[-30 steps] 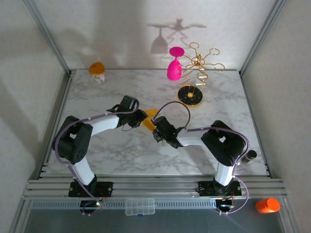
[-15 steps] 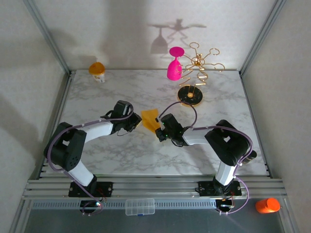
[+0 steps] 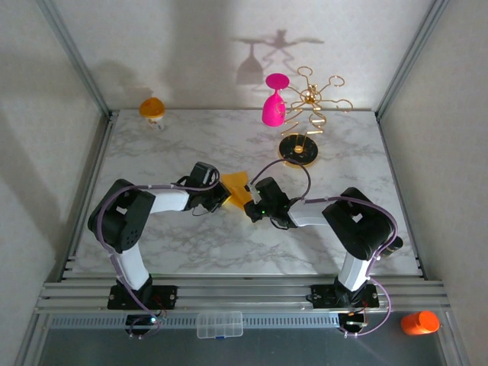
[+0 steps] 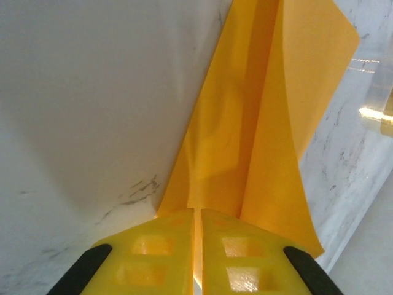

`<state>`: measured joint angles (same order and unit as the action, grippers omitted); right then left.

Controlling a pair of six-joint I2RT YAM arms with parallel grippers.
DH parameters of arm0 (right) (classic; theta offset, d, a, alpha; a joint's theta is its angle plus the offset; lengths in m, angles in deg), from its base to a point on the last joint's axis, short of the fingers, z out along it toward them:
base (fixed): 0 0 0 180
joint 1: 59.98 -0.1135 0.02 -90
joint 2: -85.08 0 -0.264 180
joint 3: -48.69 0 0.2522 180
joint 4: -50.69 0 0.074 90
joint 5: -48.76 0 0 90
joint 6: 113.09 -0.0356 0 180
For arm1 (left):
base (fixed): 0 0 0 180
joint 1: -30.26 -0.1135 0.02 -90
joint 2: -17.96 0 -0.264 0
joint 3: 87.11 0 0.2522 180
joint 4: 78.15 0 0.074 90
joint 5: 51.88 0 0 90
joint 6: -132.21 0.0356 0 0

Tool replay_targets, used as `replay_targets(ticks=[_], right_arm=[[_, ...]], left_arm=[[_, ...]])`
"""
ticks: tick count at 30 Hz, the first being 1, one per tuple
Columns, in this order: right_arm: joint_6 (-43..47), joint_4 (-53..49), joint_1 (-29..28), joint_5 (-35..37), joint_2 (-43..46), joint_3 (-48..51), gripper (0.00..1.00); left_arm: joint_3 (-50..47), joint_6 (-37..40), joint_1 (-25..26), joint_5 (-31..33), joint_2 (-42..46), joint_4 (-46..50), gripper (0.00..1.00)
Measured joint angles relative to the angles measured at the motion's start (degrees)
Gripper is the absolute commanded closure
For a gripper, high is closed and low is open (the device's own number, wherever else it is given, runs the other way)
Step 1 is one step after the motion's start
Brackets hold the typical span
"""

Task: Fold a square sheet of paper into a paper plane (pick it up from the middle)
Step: Fourth fold the wing at the center of the table.

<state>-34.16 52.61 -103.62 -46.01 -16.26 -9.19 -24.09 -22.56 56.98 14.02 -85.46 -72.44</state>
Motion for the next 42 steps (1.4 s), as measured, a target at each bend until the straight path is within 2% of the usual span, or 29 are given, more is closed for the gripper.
replay_targets(ticks=[11,18,27,35,42], right_arm=[[0.4,-1.4,0.0,0.2,0.0,-0.9,0.77],[-0.2,-2.4,0.2,0.4,-0.1,-1.3,0.86],[-2.3,-0.5,1.7,-3.1,-0.1,-0.1,0.92],[-3.9,3.1,3.3,-7.6,-0.1,1.9,0.83],[-4.2,-0.9,3.3,-7.3,-0.1,-0.6,0.75]], left_arm=[[1.7,0.0,0.3,-0.2,-1.6,0.2,0.79],[2.1,0.3,0.4,-0.1,-1.9,0.7,0.79],[2.2,0.5,0.5,0.1,-1.9,1.1,0.8],[2.2,0.5,0.5,0.1,-1.9,1.2,0.8],[2.5,1.0,0.5,0.1,-1.9,1.7,0.77]])
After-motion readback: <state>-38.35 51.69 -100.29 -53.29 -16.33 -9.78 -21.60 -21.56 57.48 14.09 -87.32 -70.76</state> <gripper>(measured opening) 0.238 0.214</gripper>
